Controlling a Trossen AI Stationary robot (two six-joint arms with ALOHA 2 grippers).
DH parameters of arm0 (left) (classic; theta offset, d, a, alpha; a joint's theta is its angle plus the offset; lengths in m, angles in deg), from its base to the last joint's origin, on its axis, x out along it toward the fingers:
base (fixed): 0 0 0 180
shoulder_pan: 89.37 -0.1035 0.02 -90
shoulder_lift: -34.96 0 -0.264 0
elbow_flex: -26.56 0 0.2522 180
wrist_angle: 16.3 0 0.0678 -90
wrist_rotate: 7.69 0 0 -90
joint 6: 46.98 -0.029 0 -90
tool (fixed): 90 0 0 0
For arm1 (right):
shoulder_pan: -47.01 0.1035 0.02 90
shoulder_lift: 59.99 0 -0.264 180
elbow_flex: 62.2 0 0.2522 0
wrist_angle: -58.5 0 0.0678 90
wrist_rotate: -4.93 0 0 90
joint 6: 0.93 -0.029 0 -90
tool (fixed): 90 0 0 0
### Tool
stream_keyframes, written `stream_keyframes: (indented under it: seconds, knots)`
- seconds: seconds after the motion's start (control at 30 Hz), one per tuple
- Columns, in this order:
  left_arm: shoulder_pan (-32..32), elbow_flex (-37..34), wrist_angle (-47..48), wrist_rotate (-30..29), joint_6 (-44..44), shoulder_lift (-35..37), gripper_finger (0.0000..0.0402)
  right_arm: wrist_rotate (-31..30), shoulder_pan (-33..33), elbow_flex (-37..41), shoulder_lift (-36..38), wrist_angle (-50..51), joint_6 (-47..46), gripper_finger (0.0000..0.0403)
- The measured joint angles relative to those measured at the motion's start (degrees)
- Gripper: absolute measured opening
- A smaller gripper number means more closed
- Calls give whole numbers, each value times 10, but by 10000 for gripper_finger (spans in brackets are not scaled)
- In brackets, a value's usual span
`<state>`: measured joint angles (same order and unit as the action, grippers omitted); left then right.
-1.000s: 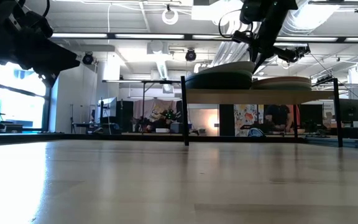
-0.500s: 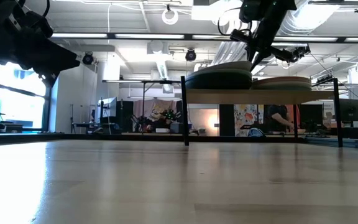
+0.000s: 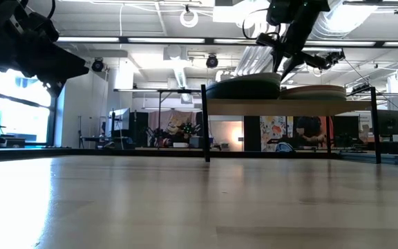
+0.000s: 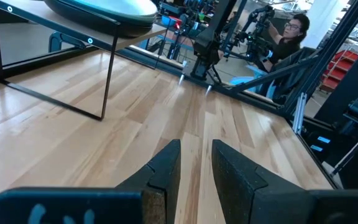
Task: Place and stack plates onto a shelf
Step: Stack the gray plate on top of the light green plate on the shelf, then return to Home Position
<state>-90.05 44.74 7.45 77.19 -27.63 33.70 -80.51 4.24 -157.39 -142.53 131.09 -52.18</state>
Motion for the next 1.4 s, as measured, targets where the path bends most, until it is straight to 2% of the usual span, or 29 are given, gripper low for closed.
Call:
stream_keyframes:
  seconds: [0.13,0.3,0.73,0.8,0.97,1.07,1.2,1.4]
  knots:
    - [0,0,0,0,0,0,78,0,0,0,0,-2,10,99]
    - [0,0,0,0,0,0,78,4,0,0,3,-15,28,122]
    - [0,0,0,0,0,0,78,27,0,0,82,-52,122,126]
    - [0,0,0,0,0,0,78,52,0,0,98,-60,162,126]
    - [0,0,0,0,0,0,78,168,12,0,129,-93,336,126]
    - [0,0,0,0,0,0,78,188,27,3,146,-94,391,126]
    - [0,0,0,0,0,0,78,188,38,55,199,-119,439,126]
    - [0,0,0,0,0,0,78,190,50,209,310,-296,453,126]
